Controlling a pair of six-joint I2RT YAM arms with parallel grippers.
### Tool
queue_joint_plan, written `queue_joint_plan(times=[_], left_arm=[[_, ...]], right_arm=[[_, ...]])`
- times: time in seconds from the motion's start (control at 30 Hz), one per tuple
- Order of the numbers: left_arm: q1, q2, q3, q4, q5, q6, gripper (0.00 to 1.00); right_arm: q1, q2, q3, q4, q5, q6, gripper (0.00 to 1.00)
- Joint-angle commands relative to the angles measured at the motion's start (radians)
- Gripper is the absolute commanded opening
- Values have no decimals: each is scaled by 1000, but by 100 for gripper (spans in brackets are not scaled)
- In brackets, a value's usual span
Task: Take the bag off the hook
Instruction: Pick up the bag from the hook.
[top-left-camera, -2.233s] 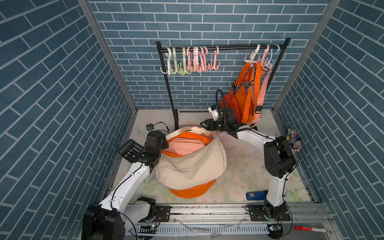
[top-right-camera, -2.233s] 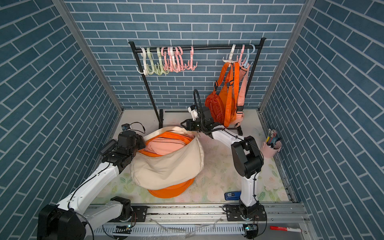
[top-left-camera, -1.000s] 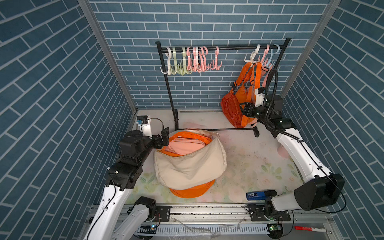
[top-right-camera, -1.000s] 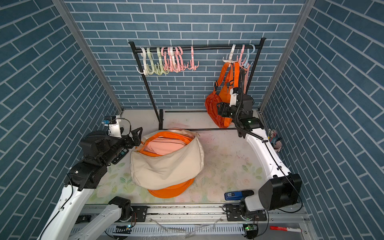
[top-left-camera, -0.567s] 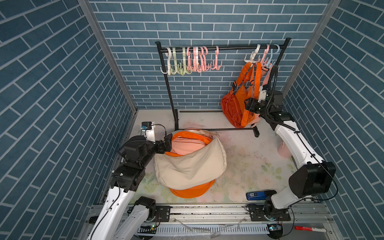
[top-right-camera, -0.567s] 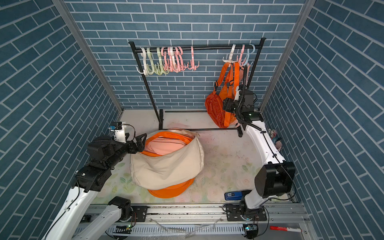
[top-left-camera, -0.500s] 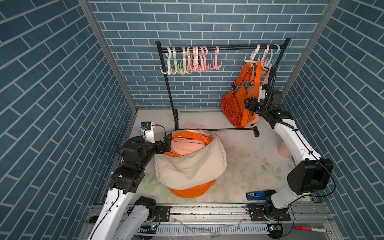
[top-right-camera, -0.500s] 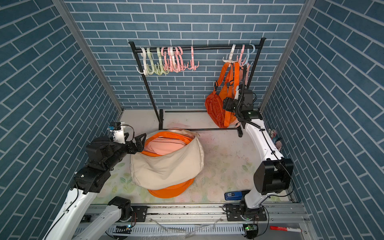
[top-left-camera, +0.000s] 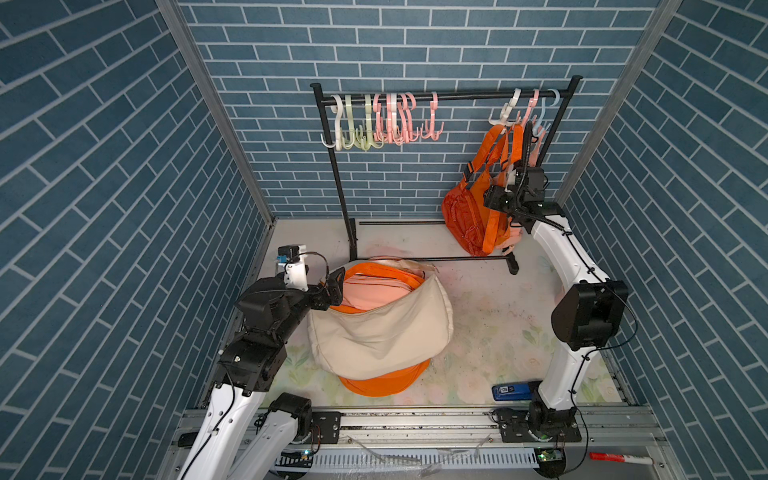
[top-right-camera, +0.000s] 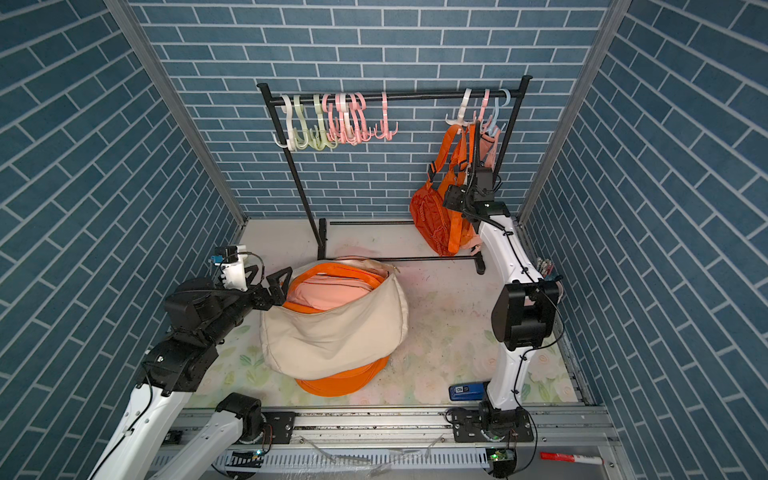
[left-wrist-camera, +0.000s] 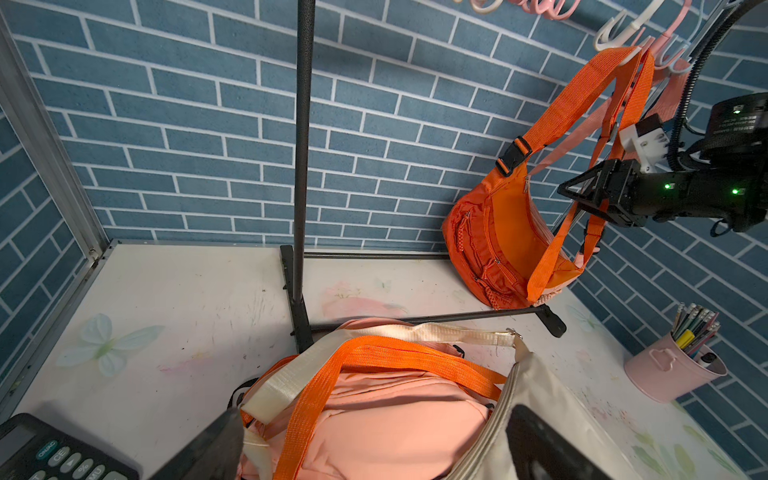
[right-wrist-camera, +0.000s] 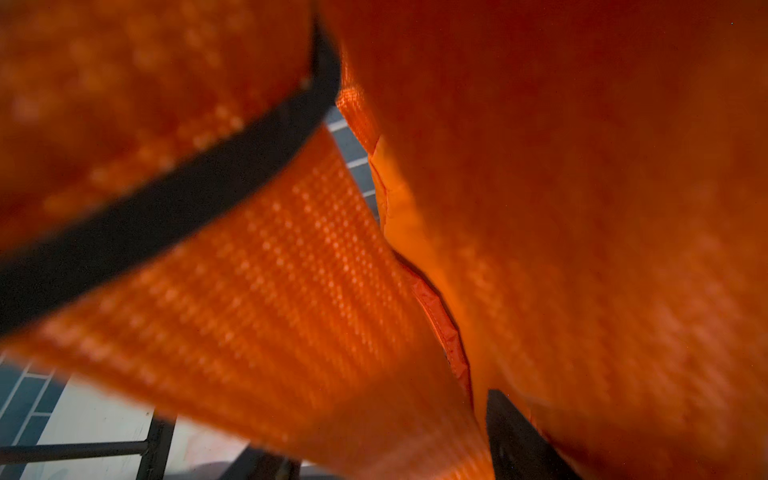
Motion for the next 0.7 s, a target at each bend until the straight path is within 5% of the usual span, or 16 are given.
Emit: queue_joint_plan(times=[0.0, 0.13, 0.2, 0.27, 0.67], left_arm=[[-2, -2, -7, 12, 9, 1, 99], [-1, 3, -6, 10, 6, 3, 99], [-2, 3, -6, 9, 4, 3, 99], [-2, 4, -6, 10, 7, 3, 99], [-2, 3, -9, 14, 4, 2, 99]], right_arm=[[-4, 51, 75, -37, 33, -33, 68], [-3, 102, 137, -52, 21, -28, 57], [-4, 110, 143, -45, 0, -24, 37], [-2, 106, 132, -31, -7, -17, 2], [16, -31, -3, 48, -97, 22, 0]])
